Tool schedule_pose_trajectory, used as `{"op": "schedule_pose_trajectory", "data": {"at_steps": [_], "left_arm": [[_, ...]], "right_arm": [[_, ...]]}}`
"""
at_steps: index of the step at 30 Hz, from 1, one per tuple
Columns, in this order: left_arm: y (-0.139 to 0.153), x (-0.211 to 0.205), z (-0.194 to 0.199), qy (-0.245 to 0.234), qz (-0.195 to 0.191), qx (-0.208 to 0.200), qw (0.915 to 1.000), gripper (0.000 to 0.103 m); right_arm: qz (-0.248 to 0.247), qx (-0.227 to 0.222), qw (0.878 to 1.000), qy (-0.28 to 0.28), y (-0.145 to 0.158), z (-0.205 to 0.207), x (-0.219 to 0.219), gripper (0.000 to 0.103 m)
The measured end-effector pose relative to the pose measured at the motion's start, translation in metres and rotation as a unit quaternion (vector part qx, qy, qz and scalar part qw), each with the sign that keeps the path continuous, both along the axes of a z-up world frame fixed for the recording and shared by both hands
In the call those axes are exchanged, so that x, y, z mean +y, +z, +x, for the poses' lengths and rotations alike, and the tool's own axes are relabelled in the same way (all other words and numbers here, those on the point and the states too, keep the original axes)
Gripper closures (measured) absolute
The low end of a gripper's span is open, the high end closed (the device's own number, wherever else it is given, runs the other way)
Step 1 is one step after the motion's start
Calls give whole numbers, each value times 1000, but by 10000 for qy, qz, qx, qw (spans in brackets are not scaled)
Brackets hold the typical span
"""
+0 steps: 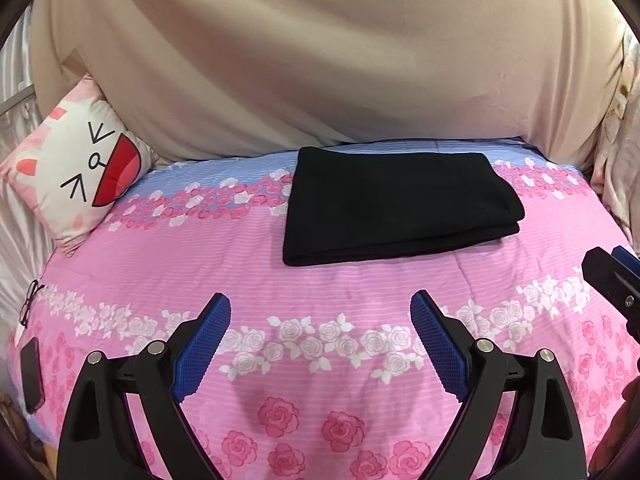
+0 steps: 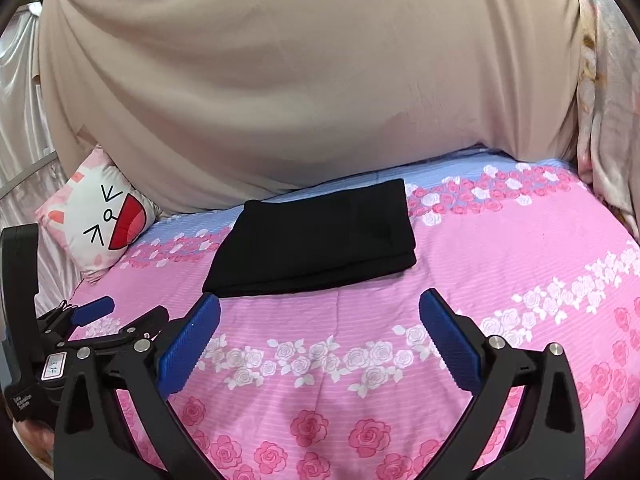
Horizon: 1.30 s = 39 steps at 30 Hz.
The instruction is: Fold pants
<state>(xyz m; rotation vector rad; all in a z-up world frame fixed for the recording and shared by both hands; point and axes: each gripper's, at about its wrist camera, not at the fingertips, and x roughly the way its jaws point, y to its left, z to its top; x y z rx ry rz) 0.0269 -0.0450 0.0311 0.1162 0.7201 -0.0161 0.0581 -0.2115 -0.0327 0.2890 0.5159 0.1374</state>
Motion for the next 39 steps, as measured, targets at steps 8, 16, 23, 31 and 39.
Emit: {"op": "schedule_pose_trajectory", "data": {"at_steps": [8,16,23,31,39], "left_arm": [[-1,5,-2,15,-38,30,10000,14],[-2,5,-2,-35,3,21,10000,14],[-1,3,-4,10,28,16,10000,14],[0,4,-6,4,34,0,10000,14],[0,4,-6,9,43,6,10000,14]], "right_arm": [[-85,42,10000,18,-2,0,7,5],[-98,33,9999,31,-1,-1,11,5],[-80,25,10000,41,0,-2,11,5],[-89,26,10000,33,0,-3,12,5],[-102,36,9999,51,1,-4,13,5]]}}
